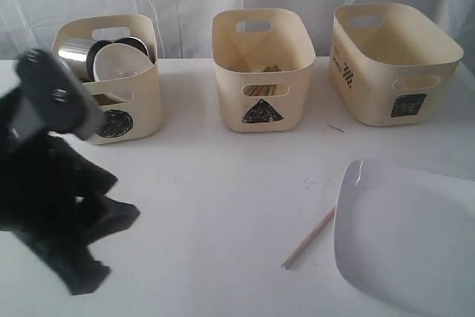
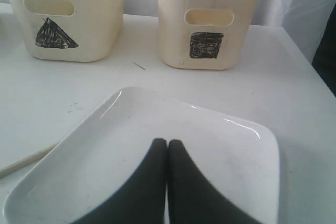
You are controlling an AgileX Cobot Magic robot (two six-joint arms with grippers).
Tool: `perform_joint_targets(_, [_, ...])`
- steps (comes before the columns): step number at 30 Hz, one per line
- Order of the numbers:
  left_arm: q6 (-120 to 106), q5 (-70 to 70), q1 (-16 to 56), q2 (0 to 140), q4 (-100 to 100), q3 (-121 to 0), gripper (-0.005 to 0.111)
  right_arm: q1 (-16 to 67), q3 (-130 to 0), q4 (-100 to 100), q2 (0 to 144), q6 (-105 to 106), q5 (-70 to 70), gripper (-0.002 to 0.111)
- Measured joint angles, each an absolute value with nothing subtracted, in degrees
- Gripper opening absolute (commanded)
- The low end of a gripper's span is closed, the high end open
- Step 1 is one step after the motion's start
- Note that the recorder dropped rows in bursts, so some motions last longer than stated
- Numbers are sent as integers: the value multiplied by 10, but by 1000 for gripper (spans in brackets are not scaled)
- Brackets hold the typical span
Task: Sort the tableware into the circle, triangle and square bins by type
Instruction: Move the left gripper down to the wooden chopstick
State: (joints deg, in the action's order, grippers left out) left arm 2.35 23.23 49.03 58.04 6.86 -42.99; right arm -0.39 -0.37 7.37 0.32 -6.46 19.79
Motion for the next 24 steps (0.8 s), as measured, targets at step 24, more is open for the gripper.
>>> perform_joint_targets(24, [-38,272,490,1004,-14,-762,51,-4,-4,74,3,-65,198,0])
